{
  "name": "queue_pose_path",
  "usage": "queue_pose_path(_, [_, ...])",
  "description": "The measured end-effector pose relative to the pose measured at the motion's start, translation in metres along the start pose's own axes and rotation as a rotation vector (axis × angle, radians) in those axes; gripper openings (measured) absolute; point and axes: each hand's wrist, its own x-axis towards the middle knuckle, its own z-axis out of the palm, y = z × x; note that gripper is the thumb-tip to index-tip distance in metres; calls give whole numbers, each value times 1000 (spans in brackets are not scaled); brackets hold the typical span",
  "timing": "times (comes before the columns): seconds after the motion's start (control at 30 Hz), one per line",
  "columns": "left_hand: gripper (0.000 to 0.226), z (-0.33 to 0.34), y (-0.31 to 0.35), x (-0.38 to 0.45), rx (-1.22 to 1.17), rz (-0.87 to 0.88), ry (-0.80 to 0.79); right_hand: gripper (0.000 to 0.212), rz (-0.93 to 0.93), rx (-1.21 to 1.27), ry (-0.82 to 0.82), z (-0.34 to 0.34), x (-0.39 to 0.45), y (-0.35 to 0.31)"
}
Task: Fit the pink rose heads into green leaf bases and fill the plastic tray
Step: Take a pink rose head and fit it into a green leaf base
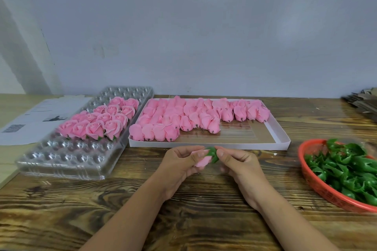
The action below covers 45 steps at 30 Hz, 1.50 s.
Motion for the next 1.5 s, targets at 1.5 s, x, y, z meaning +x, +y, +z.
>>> queue_pose_path(1.5, [35,-3,-2,1,-74,-6,-89,35,-247,-143,-36,-3,1,3])
